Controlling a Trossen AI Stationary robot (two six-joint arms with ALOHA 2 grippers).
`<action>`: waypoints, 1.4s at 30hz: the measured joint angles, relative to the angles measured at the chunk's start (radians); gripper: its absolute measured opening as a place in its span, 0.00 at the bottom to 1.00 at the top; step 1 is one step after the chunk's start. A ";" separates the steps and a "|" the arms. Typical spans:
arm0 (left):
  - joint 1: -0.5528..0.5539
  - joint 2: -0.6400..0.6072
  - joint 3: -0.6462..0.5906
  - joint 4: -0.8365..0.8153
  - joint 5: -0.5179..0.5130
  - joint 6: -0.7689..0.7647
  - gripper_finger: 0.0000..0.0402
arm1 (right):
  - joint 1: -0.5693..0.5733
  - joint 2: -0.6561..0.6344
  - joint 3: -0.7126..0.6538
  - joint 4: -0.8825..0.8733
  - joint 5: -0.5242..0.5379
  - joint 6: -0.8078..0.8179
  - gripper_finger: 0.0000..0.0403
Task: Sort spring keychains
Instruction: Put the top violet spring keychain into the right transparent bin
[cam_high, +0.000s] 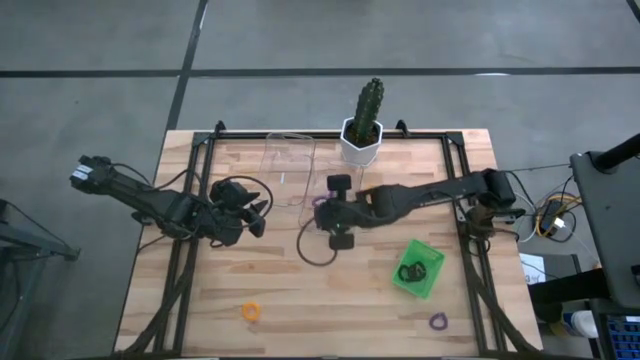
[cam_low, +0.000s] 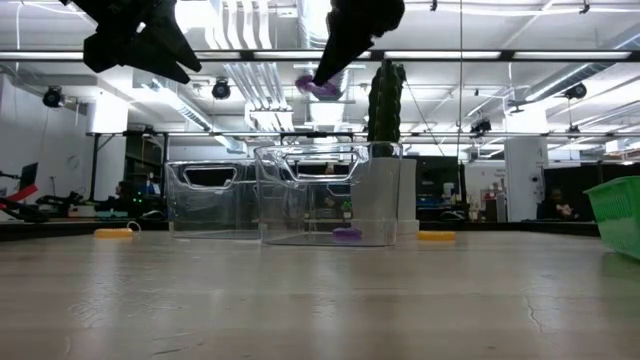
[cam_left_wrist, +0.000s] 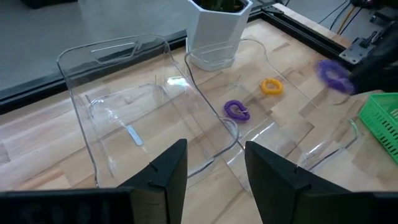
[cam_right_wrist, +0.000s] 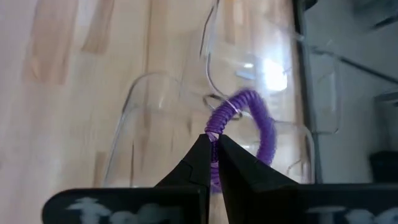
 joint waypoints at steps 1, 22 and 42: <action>0.000 0.000 0.000 0.002 0.000 0.000 0.38 | -0.017 0.002 0.000 0.002 -0.036 -0.003 0.03; 0.000 0.000 0.000 0.004 -0.004 0.000 0.38 | -0.281 0.033 -0.110 0.020 -0.412 -0.014 0.03; 0.000 0.000 0.000 0.004 -0.075 0.027 0.38 | -0.282 0.033 -0.302 0.182 -0.468 -0.016 0.03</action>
